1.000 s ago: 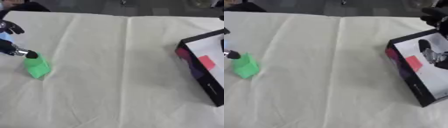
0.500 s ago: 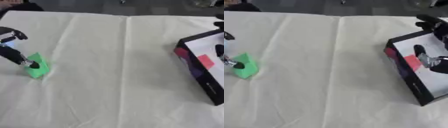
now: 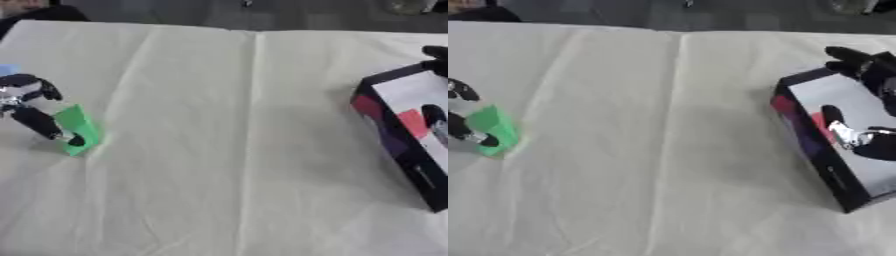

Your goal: Pick up the objects with one hand, pass them to the other hand, and then place them into the box on the other side of the table.

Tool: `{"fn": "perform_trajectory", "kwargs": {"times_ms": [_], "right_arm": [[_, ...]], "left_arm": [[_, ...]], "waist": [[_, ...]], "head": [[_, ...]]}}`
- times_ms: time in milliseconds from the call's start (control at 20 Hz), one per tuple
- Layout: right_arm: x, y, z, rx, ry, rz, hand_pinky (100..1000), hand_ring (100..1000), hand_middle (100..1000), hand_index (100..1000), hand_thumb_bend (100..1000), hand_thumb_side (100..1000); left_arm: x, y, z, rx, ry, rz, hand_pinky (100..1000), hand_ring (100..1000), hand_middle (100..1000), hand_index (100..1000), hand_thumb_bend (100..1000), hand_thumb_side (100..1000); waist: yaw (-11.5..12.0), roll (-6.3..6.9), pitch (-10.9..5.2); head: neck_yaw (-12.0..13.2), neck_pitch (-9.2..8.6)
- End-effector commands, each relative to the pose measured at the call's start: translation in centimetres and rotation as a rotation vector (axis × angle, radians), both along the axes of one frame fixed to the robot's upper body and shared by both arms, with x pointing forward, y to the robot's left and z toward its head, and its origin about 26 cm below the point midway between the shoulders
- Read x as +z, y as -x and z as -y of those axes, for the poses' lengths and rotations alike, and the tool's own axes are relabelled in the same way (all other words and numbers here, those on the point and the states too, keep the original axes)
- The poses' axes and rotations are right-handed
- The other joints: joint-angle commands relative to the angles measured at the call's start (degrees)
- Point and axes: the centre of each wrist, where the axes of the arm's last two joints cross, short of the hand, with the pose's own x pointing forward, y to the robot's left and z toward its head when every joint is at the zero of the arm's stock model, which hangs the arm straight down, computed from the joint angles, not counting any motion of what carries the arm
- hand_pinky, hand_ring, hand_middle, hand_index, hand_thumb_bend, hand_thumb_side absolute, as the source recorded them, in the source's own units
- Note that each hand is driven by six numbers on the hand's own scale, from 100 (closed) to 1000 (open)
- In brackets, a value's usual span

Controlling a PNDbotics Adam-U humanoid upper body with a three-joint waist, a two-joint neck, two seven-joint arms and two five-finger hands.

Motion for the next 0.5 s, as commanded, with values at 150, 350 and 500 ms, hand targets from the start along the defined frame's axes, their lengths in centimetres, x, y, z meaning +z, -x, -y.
{"fn": "perform_trajectory", "kwargs": {"times_ms": [150, 350, 500], "right_arm": [[0.69, 0.11, -0.1, -0.004, 0.027, 0.019, 1000, 958, 991, 1000, 100, 245], [0.6, 0.13, -0.12, -0.008, 0.026, 0.018, 1000, 957, 989, 1000, 100, 243], [0.5, 0.18, -0.08, -0.014, 0.026, 0.016, 1000, 955, 988, 1000, 100, 243]], "left_arm": [[0.77, -0.28, -0.45, 0.173, 0.141, -0.168, 977, 920, 829, 829, 734, 344], [0.27, -0.33, -0.36, 0.162, 0.166, -0.188, 972, 917, 830, 774, 698, 312], [0.04, -0.36, -0.5, 0.163, 0.159, -0.2, 971, 918, 834, 766, 684, 284]], "waist": [[0.0, 0.02, 0.22], [-0.1, -0.04, 0.26], [-0.1, -0.01, 0.27]], "head": [[0.3, -0.08], [0.3, -0.02], [0.4, 0.02]]}}
